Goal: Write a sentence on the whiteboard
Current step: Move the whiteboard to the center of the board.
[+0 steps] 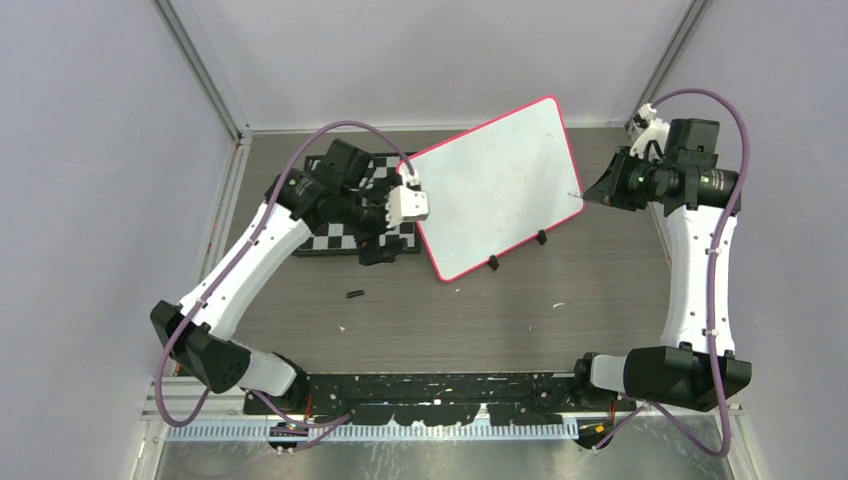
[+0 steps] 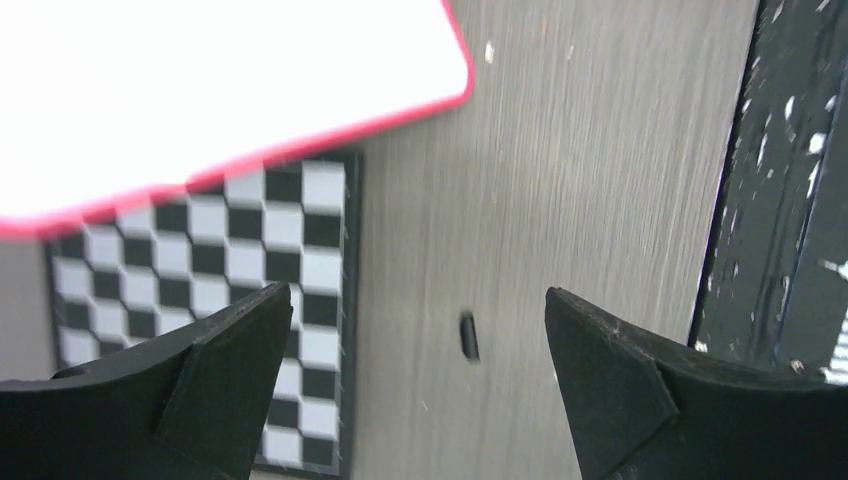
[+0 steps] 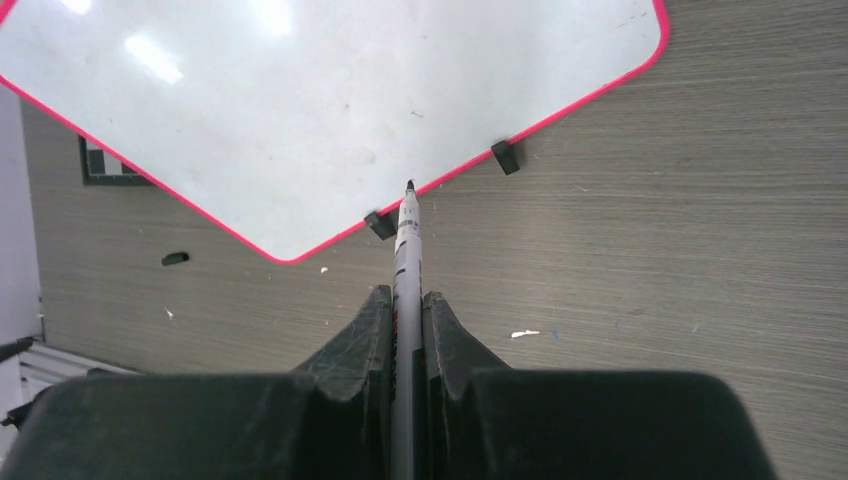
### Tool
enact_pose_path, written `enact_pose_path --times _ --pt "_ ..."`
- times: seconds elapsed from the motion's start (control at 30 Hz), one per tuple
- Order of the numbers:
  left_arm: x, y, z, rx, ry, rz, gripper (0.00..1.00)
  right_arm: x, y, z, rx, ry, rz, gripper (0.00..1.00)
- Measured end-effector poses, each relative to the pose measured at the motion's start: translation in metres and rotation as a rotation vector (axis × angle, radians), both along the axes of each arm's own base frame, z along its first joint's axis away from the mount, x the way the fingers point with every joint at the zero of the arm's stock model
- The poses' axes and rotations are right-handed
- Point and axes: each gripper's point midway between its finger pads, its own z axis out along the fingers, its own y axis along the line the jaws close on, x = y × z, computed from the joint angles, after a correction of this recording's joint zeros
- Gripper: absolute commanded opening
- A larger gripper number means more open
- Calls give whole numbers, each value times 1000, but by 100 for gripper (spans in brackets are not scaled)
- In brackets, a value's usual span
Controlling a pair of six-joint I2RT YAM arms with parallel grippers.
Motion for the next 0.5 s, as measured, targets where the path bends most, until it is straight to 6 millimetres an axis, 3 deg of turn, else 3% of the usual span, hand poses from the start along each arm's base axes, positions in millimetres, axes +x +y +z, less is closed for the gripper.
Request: enact_pose_path --times 0.13,0.23,0.3,0.4,0.5 --pt "-10 -61 38 -57 -90 -175 100 5 -12 5 40 -28 -27 0" --pt "-11 -111 39 -54 -123 -312 95 9 -18 8 72 -53 -41 0" --pt "-7 -142 23 -30 -128 -393 87 11 -21 5 93 -58 -49 0" --pt "-2 -180 -20 38 -120 -512 80 12 -23 -3 120 -47 -63 0" --pt "-1 -201 -64 109 -113 -617 76 13 -22 -4 139 -54 -64 0"
